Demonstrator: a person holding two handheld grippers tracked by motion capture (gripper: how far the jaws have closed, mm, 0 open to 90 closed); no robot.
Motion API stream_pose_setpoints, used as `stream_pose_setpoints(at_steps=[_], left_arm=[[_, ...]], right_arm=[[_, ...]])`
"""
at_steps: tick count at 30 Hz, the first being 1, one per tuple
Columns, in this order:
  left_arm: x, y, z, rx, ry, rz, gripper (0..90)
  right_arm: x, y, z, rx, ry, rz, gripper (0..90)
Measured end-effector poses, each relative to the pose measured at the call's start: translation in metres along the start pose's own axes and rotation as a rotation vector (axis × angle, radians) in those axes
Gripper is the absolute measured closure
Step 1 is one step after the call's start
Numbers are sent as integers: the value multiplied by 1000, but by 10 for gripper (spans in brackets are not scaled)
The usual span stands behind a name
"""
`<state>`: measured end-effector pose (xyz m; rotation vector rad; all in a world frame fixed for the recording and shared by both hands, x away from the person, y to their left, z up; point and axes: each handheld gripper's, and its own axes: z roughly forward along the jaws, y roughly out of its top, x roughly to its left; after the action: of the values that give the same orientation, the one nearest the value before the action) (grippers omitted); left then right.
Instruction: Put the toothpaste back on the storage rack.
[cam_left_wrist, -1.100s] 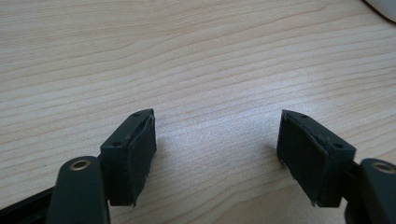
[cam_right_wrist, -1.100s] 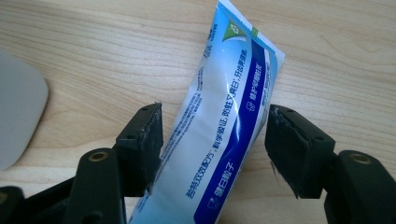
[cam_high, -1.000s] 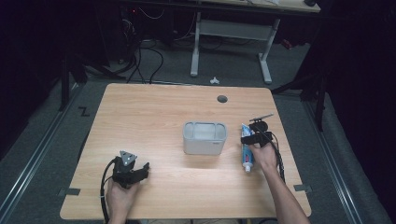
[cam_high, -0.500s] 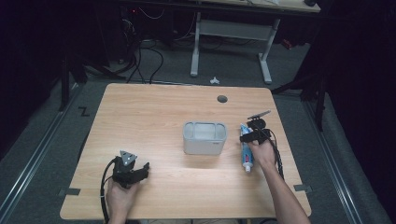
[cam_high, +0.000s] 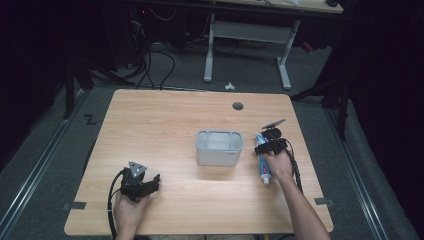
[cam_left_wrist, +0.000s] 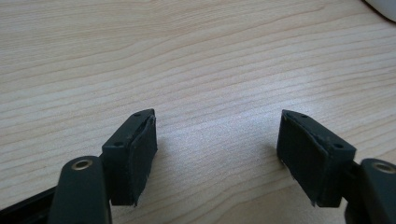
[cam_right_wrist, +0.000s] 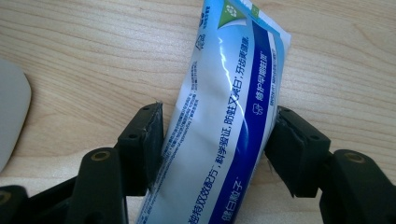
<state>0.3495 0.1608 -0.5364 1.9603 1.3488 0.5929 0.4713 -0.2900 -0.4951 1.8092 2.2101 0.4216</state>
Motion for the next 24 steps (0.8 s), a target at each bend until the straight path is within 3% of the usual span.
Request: stream_pose_setpoints(at_steps=[19, 24], left_arm=[[-1, 0, -1, -2, 3, 5, 298], [-1, 0, 0, -3, 3, 4, 299]], right_arm=[[3, 2, 1, 30, 31, 2, 564], [4, 3, 1, 29, 65, 6, 686]])
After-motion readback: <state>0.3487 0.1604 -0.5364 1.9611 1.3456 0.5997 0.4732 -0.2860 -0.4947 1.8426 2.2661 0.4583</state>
